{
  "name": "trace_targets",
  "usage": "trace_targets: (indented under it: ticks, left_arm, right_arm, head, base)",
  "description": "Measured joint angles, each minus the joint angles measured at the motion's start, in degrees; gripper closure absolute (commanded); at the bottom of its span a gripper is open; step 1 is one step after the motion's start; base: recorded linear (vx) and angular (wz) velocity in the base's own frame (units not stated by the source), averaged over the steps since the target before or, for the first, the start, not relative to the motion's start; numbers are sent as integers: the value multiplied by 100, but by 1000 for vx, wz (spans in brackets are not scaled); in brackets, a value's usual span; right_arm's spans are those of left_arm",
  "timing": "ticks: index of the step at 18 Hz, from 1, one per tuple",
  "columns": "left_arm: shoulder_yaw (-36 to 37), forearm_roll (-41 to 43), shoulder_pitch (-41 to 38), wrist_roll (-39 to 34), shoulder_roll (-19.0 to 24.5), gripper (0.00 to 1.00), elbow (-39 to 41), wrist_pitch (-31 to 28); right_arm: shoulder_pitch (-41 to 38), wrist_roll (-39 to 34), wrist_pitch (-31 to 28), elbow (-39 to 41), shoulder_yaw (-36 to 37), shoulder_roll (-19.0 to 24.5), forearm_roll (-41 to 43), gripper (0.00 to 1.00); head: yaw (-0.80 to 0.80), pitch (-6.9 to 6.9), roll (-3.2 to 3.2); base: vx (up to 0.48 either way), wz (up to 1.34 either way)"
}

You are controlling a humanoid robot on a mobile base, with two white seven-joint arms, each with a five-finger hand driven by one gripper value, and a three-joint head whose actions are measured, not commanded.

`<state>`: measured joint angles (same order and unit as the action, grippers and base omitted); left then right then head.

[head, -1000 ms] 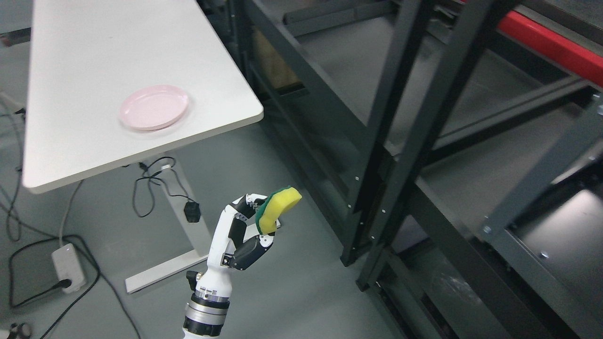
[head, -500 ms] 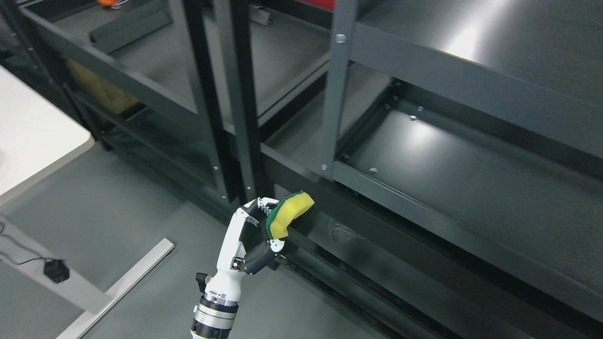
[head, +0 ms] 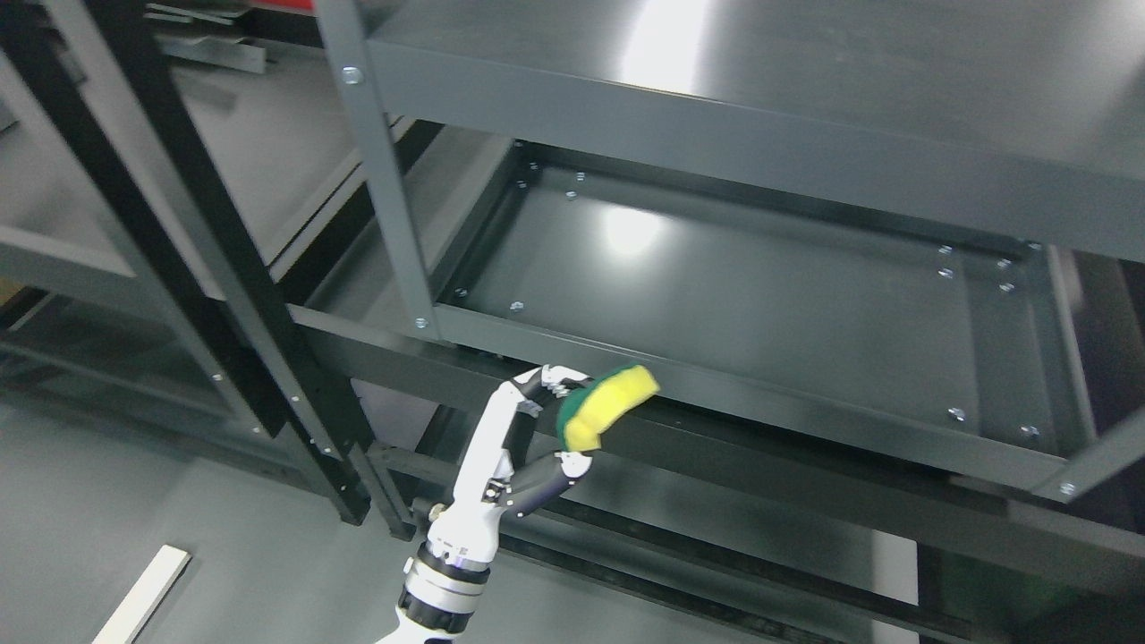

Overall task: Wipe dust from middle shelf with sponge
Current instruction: 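Extend the left arm to insert the sponge into the middle shelf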

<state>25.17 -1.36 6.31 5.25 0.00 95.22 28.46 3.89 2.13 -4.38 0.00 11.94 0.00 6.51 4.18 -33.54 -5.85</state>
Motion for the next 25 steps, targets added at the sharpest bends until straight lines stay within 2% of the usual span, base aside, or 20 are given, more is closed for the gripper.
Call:
trace_targets:
  ticks: [4, 7, 11, 16, 22, 25]
  left_arm:
    - [398, 850, 985, 1119, 0, 100, -103, -6]
    - [744, 1439, 2020, 1442, 0, 100, -236, -35]
    - [1165, 2175, 3734, 1668, 0, 100, -386, -55]
    - [1609, 2616, 5802, 1739, 0, 100, -517, 25]
    - [1882, 3372, 7249, 1746, 0, 100, -741, 121]
    - [1931, 3748, 7596, 1987, -1, 100, -831, 539]
  right_arm:
    - [0, 0, 1, 0, 0, 0, 0, 0]
    - [2, 0, 1, 0, 0, 0, 0, 0]
    - [2, 0, 2, 0, 0, 0, 0, 0]
    - [0, 0, 2, 0, 0, 0, 0, 0]
    - [2, 0, 2, 0, 0, 0, 0, 0]
    - [1, 0, 2, 0, 1, 0, 0, 0]
  head:
    - [0, 0, 0]
    - [0, 0, 0]
    - [0, 1, 0]
    - [0, 1, 0]
    - [0, 1, 0]
    - [0, 1, 0]
  base:
    - [7, -232]
    - [3, -42]
    - [-3, -14]
    - [-7, -167]
    - [6, -53]
    - [-7, -40]
